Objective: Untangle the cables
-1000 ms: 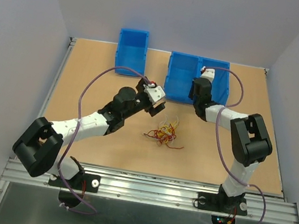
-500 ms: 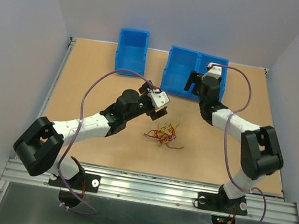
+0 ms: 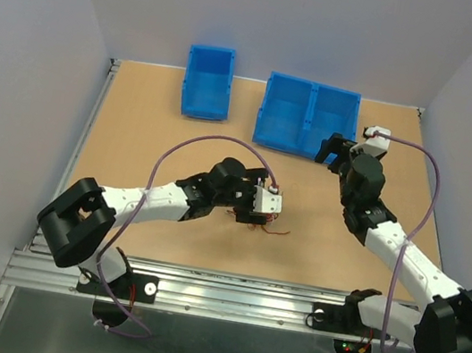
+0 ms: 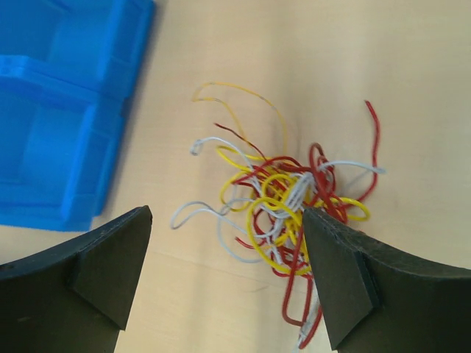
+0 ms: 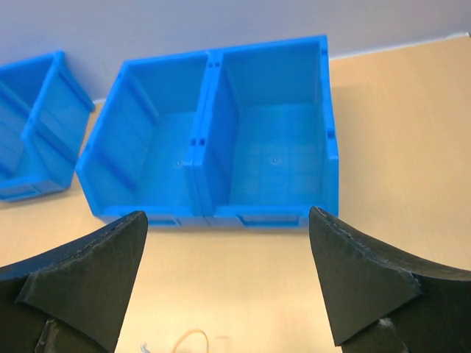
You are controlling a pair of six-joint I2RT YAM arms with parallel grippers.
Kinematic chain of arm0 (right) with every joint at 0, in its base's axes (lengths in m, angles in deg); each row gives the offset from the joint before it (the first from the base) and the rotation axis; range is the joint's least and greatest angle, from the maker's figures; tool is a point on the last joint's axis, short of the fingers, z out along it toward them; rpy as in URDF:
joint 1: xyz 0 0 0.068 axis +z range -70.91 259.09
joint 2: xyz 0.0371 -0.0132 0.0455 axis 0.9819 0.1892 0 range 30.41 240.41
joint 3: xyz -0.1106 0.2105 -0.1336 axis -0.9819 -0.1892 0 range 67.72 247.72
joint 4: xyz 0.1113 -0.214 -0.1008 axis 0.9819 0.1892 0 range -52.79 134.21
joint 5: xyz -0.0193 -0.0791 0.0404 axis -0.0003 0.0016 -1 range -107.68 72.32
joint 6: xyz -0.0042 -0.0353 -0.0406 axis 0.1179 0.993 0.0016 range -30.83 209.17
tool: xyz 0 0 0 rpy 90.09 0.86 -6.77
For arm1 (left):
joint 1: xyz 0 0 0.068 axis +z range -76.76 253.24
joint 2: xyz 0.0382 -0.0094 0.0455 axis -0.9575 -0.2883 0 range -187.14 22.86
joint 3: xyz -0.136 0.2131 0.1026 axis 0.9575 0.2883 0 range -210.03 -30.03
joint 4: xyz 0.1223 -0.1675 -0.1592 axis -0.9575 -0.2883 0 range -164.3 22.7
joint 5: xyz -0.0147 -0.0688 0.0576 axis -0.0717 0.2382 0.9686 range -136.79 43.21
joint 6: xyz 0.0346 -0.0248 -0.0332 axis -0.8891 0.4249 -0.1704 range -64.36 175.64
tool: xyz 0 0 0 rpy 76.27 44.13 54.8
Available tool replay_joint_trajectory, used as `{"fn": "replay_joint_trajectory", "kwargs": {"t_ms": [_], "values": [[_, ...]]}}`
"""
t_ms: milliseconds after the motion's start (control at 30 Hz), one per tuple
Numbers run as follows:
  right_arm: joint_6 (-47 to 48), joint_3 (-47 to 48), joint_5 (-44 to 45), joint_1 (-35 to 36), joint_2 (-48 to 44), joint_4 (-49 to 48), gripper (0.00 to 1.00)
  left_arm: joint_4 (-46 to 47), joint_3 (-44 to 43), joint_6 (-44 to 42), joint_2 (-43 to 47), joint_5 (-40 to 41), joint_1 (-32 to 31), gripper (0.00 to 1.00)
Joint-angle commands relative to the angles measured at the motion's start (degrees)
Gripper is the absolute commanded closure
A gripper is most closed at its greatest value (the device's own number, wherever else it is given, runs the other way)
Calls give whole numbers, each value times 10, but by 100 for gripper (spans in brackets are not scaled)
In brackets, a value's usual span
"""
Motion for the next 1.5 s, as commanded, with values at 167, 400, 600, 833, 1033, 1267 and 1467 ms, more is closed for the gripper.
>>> {"fn": "replay_joint_trajectory", "kwargs": {"t_ms": [167, 400, 600, 833, 1033, 1267, 1467], "values": [[-28, -88, -56, 2, -140, 35, 5, -110, -76, -52, -74, -25, -27, 6], [-21, -97, -172, 2, -151, 77, 15, -151, -123, -55, -136, 5, -39, 75], [-26, -115, -161, 2, -173, 77, 18, -83, -84, -16, -49, -66, 4, 100], [-3, -123, -325, 2, -157, 38, 19, -61, -84, 45, 17, -192, 80, 100], [-1, -150, -483, 2, -141, -54, 19, -46, -72, 61, 50, -231, 98, 100], [-35, -137, -467, 2, -89, -100, 19, -25, -46, 55, 84, -242, 98, 100], [-49, -115, -470, 3, -37, -122, 25, -23, -41, 55, 92, -242, 98, 100]]}}
